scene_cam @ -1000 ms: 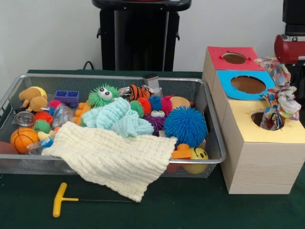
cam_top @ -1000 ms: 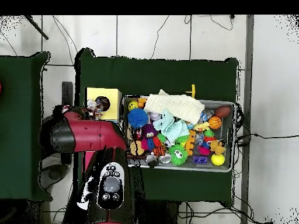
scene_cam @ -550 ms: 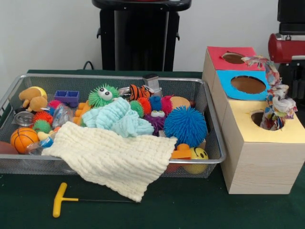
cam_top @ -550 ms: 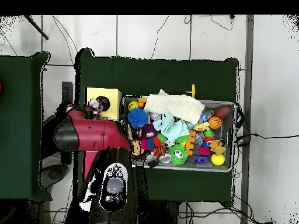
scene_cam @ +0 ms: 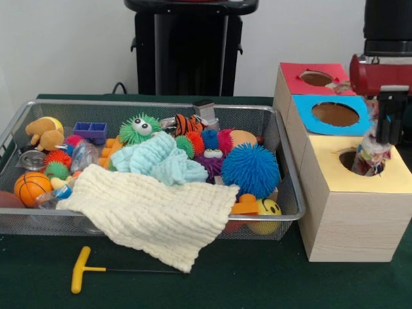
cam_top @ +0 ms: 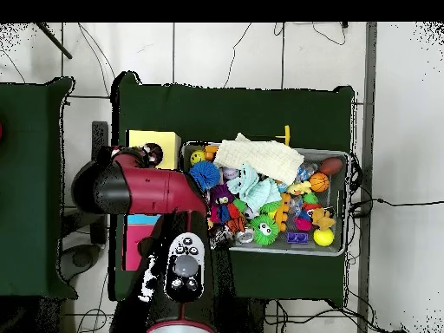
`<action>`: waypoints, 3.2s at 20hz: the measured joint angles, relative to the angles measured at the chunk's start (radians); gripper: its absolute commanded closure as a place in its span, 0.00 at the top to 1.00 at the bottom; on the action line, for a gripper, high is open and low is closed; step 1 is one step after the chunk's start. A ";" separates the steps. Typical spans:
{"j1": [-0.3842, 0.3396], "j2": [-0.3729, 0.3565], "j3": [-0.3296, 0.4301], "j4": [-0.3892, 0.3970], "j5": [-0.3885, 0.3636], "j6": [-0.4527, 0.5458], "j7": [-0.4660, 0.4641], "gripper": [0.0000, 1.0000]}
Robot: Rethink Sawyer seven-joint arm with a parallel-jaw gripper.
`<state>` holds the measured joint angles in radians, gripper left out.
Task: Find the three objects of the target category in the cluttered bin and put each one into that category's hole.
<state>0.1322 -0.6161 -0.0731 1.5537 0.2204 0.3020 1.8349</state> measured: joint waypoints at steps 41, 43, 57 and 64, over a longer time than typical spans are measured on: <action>-0.122 -0.172 0.013 -0.085 -0.063 0.361 0.000 0.00; -0.127 -0.197 0.013 -0.099 -0.078 0.389 0.000 0.00; -0.132 -0.266 0.013 -0.104 -0.107 0.396 0.000 0.00; -0.131 -0.267 0.015 -0.104 -0.111 0.396 0.000 0.00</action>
<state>0.0013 -0.8831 -0.0586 1.4499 0.1094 0.6979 1.8349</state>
